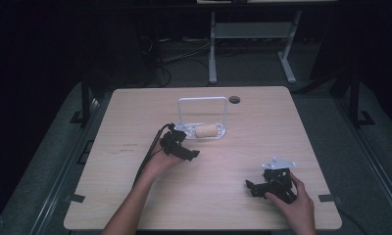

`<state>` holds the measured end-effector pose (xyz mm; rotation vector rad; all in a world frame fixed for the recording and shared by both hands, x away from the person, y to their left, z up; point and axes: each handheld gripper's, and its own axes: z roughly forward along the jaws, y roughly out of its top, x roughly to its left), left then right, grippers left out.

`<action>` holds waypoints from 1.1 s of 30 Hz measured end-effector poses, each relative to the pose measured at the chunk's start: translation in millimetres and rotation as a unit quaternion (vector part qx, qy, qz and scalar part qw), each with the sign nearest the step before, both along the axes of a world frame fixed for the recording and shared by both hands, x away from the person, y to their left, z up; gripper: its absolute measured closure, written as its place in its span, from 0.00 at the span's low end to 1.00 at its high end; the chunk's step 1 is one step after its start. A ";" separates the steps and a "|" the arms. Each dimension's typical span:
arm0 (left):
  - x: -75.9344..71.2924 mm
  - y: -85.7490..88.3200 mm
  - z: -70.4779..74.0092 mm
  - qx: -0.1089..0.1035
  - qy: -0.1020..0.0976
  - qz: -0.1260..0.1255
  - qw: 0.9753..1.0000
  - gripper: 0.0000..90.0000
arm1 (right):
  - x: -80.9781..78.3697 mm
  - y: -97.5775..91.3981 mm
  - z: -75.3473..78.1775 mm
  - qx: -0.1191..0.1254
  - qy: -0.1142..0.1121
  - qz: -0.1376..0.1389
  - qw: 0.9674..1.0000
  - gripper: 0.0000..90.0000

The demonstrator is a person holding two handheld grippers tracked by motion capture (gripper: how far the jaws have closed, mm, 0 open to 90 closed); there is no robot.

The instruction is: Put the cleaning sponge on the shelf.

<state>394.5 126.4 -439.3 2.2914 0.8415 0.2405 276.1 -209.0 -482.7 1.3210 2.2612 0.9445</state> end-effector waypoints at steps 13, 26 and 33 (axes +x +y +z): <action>-23.0 32.4 5.5 -0.004 -0.014 0.009 1.000 0.15 | 0.0 -0.1 0.0 0.000 0.000 0.000 1.000 0.01; -46.4 73.3 0.9 -0.006 -0.029 0.027 0.999 0.15 | 0.0 -0.1 0.0 0.000 0.000 0.000 1.000 0.01; -60.2 91.0 3.7 -0.003 -0.034 0.037 0.999 0.15 | 0.0 -0.1 0.0 0.000 0.000 0.000 1.000 0.01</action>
